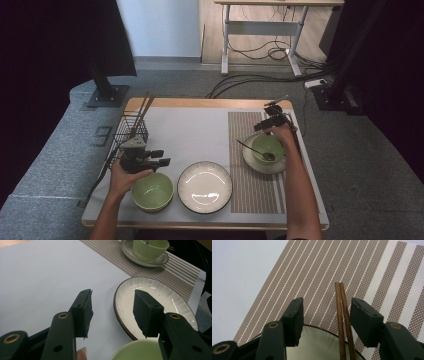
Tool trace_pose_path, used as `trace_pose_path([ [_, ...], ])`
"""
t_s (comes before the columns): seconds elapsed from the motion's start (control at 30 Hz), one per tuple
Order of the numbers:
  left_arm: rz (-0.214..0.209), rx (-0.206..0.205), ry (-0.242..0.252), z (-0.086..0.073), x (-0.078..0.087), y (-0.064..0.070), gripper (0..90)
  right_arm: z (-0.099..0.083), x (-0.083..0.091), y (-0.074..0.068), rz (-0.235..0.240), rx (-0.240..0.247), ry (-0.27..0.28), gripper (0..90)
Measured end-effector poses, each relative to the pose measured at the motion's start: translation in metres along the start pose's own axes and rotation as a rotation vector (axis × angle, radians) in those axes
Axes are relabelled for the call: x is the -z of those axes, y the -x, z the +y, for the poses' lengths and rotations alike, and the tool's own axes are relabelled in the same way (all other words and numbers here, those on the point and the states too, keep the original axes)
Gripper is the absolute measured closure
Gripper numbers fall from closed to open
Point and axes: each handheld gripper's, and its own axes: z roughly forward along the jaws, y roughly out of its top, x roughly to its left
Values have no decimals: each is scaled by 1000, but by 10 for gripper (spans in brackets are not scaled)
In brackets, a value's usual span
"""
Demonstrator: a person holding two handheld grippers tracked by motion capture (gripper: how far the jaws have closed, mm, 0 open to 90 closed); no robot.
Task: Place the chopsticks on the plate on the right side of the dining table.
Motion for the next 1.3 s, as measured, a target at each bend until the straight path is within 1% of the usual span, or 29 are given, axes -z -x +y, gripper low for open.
trace_pose_path([
  [0.23, -1, 1, 1, 0, 0, 0, 496, 0, -1, -2, 5, 3, -9, 453],
  [0.37, -1, 3, 1, 0, 0, 0, 496, 0, -2, -4, 9, 10, -21, 456],
  [0.43, -1, 3, 1, 0, 0, 0, 496, 0, -3, -4, 11, 18, -20, 462],
  [0.77, -3, 2, 1, 0, 0, 0, 496, 0, -1, -7, 22, 29, -30, 478],
  [0.83, -3, 3, 0, 0, -1, 0, 496, 0, -2, -8, 26, 34, -38, 478],
  [1.03, -4, 2, 2, 0, 0, 0, 495, 0, -4, -11, 33, 42, -43, 478],
  [1.3, -7, 2, 0, 0, -1, 0, 495, 0, -2, -13, 39, 53, -42, 477],
])
